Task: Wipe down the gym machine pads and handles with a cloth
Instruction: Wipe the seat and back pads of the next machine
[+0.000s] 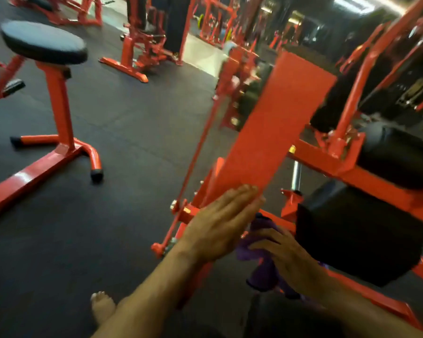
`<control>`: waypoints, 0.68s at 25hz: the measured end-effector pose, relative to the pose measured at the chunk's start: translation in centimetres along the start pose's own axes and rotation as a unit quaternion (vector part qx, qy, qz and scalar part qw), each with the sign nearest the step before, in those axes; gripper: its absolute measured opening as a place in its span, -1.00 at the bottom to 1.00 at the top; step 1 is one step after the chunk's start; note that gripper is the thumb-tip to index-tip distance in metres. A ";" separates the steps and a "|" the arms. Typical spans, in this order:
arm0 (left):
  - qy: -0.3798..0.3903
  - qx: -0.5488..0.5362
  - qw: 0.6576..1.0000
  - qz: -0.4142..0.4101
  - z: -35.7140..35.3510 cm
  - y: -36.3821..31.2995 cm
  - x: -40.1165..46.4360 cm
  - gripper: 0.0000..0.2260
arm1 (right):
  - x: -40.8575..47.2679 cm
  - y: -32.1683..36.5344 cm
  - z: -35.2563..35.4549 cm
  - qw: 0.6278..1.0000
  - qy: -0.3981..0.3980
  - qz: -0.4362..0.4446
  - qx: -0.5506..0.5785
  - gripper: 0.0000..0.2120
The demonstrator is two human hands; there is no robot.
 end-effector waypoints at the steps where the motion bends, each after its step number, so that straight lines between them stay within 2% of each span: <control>1: 0.027 -0.014 0.999 -0.018 1.2 0.3 -0.9 -0.54 | 0.9 1.2 0.9 1.000 -0.018 0.001 -0.022 -0.50; 3: 0.071 -0.016 0.997 -0.024 3.3 0.7 -1.8 -0.55 | 1.7 3.4 1.6 0.998 -0.055 0.012 -0.014 -0.64; 5: 0.088 -0.029 0.995 0.039 6.2 2.5 -0.9 -0.59 | 2.7 5.9 2.7 0.998 -0.059 0.006 0.002 -0.59; 8: 0.160 -0.043 0.981 0.099 8.2 2.4 1.7 -0.58 | 3.0 8.6 4.7 0.994 -0.072 -0.074 0.047 -0.48; 13: 0.266 -0.086 0.958 0.059 9.0 1.3 7.9 -0.57 | 2.3 11.6 9.7 0.963 -0.128 -0.206 0.117 -0.41; 15: 0.319 -0.123 0.939 0.036 6.9 0.5 9.7 -0.55 | 0.8 10.9 10.6 0.937 -0.173 -0.276 0.125 -0.35; 17: 0.362 -0.168 0.917 -0.001 4.8 -0.4 10.3 -0.51 | -1.0 10.2 10.4 0.905 -0.220 -0.348 0.111 -0.39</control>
Point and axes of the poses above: each hand's wrist, its own x-axis towards the middle knuckle, its own z-axis out of the back of the hand, y = z × x, the point moved 5 cm from there along x, towards the middle knuckle, and after that the axes turned 10 degrees about -y, right-handed, at the moved point
